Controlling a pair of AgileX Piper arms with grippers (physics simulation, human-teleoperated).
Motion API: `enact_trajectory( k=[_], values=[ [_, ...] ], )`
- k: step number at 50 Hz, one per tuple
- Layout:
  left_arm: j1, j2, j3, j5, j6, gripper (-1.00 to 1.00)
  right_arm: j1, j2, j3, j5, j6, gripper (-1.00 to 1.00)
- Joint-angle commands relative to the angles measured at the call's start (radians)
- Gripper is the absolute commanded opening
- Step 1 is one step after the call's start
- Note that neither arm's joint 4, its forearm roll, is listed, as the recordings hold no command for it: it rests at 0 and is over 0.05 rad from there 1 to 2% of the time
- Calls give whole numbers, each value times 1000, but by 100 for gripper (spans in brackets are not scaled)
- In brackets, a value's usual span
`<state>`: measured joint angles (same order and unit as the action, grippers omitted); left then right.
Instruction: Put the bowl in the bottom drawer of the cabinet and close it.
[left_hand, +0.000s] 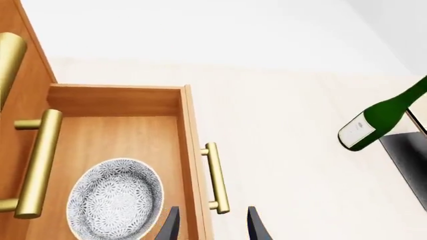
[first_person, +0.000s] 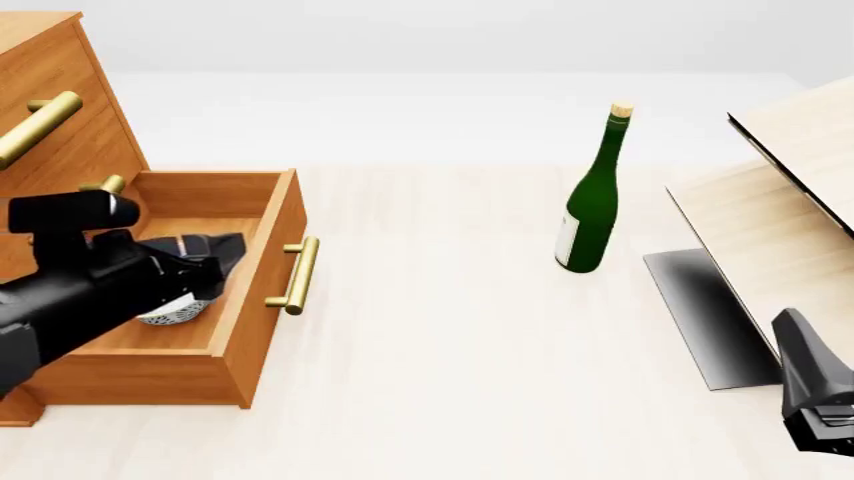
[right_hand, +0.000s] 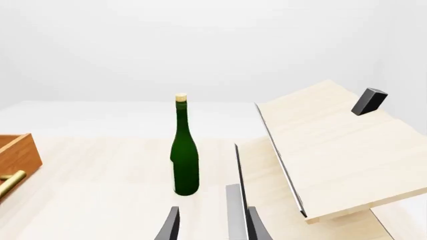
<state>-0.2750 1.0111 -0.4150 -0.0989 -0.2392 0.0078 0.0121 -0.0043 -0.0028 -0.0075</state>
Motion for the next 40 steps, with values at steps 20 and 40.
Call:
enact_trajectory(
  k=[20, 40],
  values=[
    [-128, -66, -19, 72, -55, 100, 0, 1, 0, 0, 0, 100],
    [-251, -44, -35, 59, -127, 100, 0, 1, 0, 0, -1, 100]
  ],
)
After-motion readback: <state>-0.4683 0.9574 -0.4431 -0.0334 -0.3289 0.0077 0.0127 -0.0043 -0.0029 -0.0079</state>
